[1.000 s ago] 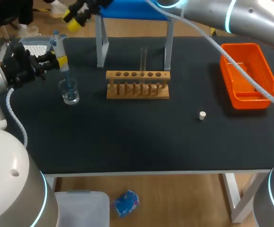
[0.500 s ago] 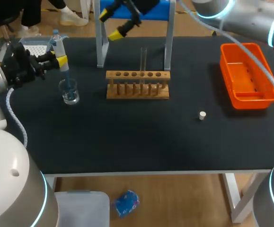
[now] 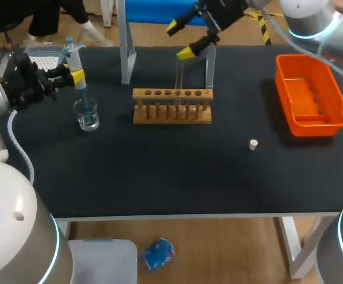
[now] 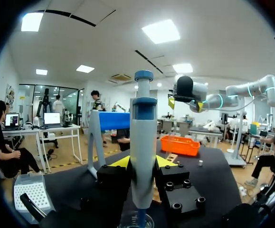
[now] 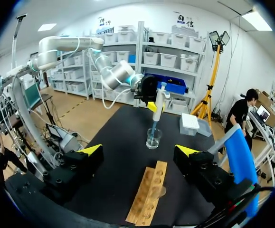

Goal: Invert the test tube, pick up the pipette, mount the tip to pipette, aspirate from beaker and dispense into the tube, eject the tip, return the pipette, and cap with the stopper.

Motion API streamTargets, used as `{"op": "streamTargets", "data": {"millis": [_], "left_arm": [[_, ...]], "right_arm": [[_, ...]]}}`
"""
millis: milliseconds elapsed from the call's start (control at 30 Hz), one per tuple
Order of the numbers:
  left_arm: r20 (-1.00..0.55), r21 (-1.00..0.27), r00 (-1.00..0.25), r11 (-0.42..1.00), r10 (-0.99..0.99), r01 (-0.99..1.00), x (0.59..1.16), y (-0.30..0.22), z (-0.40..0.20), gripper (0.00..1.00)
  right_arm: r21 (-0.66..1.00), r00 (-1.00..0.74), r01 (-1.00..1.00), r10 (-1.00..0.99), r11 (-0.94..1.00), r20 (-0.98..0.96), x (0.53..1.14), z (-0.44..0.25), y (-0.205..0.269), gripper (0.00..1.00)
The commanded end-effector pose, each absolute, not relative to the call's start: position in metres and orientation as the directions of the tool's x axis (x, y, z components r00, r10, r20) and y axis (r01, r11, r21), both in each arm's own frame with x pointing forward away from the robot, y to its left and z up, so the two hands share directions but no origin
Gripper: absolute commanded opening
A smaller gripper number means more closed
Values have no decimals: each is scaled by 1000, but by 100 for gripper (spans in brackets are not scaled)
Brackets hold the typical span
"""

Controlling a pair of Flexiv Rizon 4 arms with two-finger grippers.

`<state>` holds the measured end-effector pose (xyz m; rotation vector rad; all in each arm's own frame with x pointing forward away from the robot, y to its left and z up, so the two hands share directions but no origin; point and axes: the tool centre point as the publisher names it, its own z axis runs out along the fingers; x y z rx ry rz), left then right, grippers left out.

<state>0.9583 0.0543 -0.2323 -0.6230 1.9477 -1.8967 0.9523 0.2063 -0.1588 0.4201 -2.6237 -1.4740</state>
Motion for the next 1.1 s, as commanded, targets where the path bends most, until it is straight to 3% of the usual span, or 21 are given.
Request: {"op": "streamTargets", "data": {"millis": [33, 567, 1100], "left_arm": [[53, -998, -841, 7, -539, -67, 958, 54, -232, 0], [53, -998, -841, 7, -539, -67, 958, 54, -232, 0], [53, -998, -841, 7, -539, -67, 958, 54, -232, 0]], "right_arm": [[855, -968, -180, -242, 487, -66, 942, -169, 188, 100], [854, -995, -89, -88, 513, -51, 954, -209, 159, 100], [863, -998, -30, -62, 504, 2, 960, -246, 149, 100]]}}
